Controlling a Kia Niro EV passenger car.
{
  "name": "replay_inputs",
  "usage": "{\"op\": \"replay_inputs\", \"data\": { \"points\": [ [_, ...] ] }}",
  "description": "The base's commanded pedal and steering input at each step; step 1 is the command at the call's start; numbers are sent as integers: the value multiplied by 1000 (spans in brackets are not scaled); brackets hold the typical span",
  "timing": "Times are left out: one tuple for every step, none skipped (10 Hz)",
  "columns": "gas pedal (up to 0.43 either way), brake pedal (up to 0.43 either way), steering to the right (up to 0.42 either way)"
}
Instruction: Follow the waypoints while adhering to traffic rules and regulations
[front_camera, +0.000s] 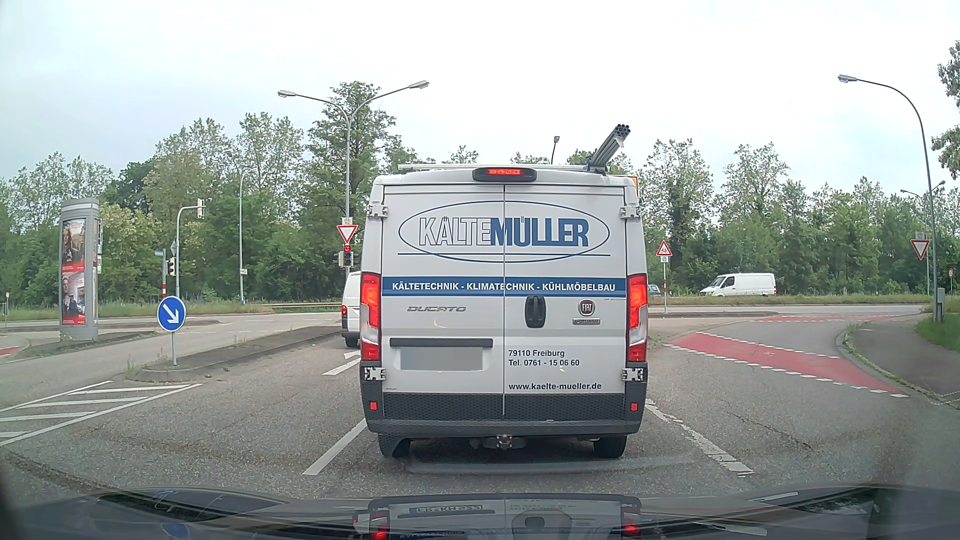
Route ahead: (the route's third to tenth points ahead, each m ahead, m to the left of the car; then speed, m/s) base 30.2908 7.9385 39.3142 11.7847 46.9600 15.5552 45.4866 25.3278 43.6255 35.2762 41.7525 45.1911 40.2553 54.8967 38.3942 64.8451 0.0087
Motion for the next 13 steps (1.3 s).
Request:
{"op": "replay_inputs", "data": {
  "points": [
    [0, 268, -1],
    [0, 268, -1],
    [0, 268, -1],
    [0, 268, -1],
    [0, 268, -1],
    [0, 268, -1],
    [0, 268, -1],
    [0, 268, -1],
    [0, 268, -1],
    [0, 268, -1],
    [0, 268, -1],
    [0, 274, -1],
    [0, 268, -1]
  ]
}}
